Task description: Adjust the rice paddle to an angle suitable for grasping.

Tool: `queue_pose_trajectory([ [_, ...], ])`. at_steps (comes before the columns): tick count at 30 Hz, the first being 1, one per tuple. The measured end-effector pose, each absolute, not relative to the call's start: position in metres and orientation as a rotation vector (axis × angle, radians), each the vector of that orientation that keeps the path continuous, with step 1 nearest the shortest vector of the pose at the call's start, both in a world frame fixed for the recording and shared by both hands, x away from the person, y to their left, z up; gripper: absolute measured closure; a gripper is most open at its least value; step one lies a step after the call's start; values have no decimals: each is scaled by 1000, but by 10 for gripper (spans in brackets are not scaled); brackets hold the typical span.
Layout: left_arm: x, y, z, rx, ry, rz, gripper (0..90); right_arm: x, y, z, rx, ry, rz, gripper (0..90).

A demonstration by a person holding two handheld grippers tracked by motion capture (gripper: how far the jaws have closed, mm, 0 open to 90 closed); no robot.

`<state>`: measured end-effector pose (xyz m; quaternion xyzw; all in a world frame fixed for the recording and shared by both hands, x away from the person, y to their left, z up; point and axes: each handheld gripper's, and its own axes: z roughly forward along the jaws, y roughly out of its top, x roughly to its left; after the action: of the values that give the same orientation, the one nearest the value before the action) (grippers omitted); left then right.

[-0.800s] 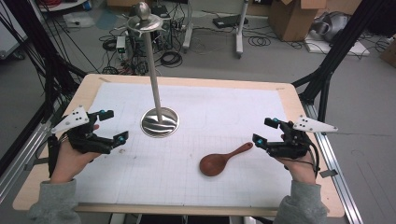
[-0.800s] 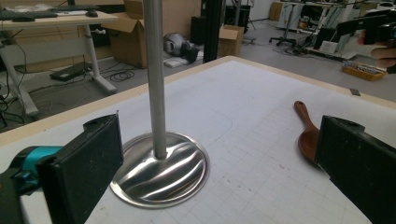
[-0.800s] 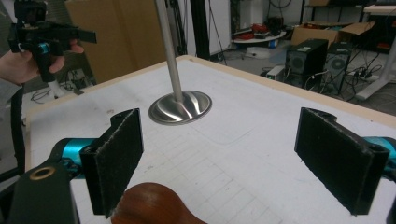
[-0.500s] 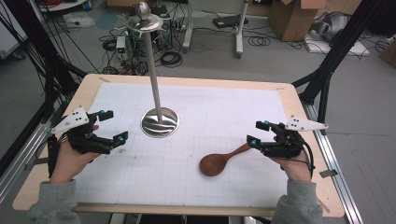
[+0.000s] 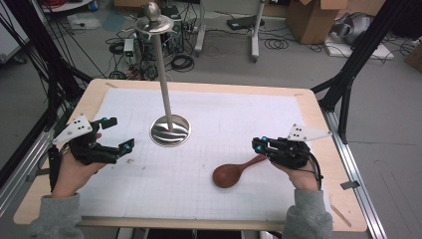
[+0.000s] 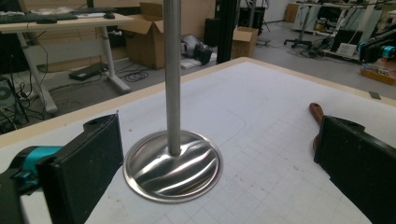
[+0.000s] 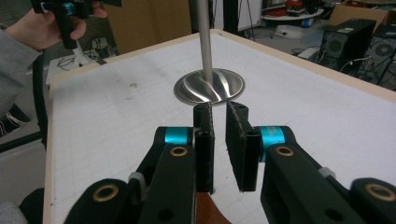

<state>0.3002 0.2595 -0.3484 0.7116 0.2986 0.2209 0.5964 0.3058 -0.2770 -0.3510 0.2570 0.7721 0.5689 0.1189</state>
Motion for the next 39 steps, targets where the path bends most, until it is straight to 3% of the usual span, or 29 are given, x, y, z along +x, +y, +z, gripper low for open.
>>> queue_pose_trajectory([
  [8, 298, 259, -352, 1685, 691, 494, 17, 321, -263, -366, 799, 2281, 1675, 893],
  [39, 299, 255, -359, 1738, 706, 482, 17, 342, -184, -423, 722, 2606, 1406, 896],
])
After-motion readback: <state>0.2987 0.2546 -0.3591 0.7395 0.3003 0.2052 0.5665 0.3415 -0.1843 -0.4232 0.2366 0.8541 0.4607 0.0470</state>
